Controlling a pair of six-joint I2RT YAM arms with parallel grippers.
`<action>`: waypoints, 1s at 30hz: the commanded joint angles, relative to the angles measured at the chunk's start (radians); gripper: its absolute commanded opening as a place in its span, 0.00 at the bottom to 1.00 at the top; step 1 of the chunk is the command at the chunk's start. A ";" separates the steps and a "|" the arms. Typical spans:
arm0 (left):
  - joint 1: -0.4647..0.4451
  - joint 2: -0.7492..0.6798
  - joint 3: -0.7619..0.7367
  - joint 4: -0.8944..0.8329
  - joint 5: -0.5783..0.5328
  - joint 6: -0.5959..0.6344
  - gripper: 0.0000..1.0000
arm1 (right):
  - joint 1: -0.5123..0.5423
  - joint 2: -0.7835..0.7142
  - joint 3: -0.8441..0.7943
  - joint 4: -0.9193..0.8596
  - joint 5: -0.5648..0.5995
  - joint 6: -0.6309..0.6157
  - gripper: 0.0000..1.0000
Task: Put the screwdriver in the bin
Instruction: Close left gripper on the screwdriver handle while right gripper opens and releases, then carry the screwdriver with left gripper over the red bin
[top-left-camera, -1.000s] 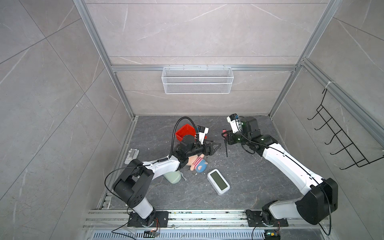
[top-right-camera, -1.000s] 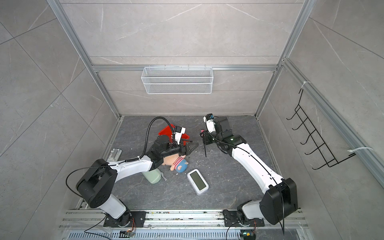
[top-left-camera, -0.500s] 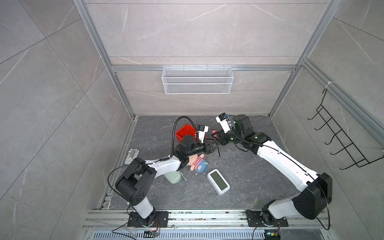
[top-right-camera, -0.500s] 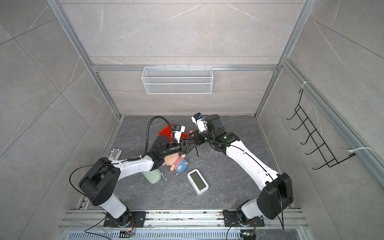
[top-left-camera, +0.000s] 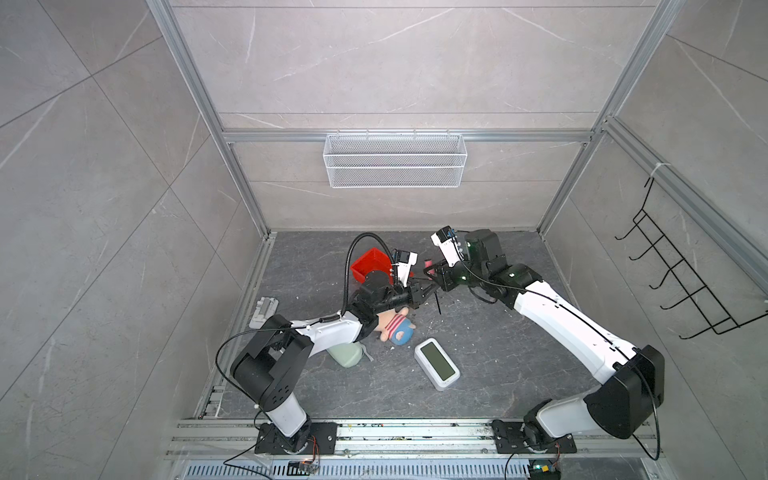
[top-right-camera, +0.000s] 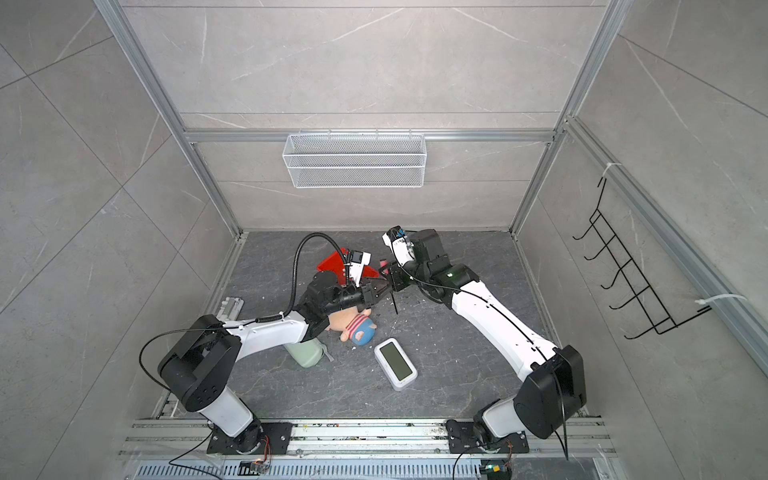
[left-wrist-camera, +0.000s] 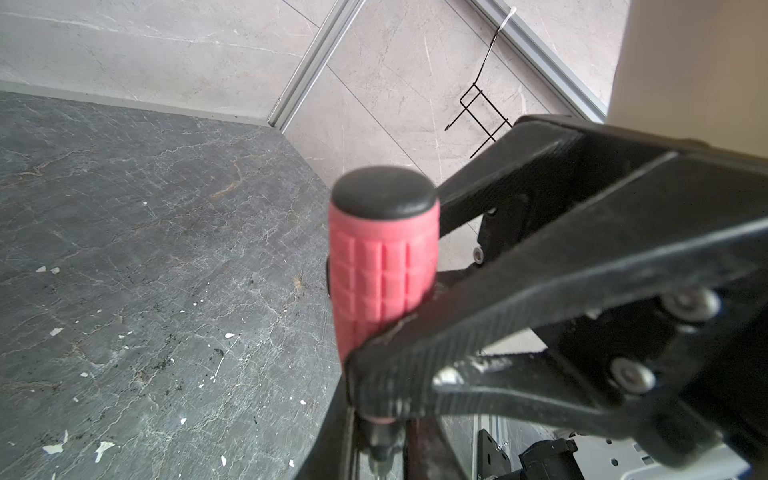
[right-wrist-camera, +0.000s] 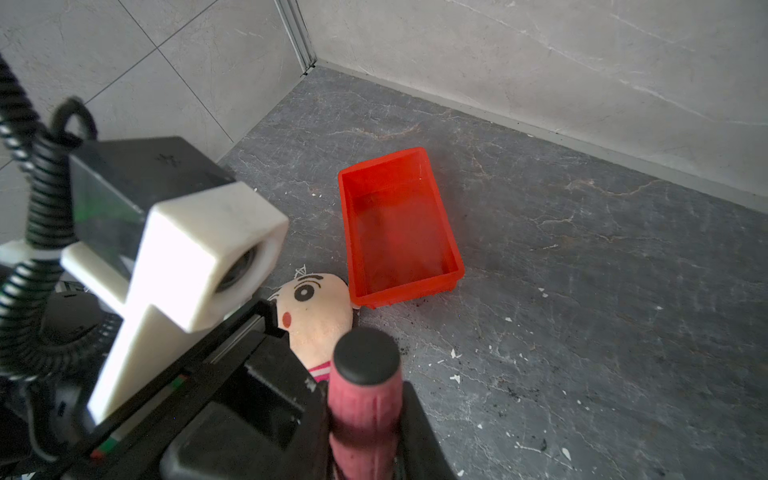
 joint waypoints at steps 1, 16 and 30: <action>0.013 -0.045 -0.029 0.084 -0.061 -0.014 0.00 | 0.006 -0.028 0.017 0.008 0.064 -0.009 0.21; 0.087 -0.107 0.054 -0.393 -0.335 -0.141 0.00 | 0.017 -0.169 -0.058 0.058 0.017 -0.055 0.99; 0.125 -0.003 0.360 -1.021 -0.740 -0.337 0.00 | 0.132 -0.200 -0.132 0.092 -0.047 -0.215 0.99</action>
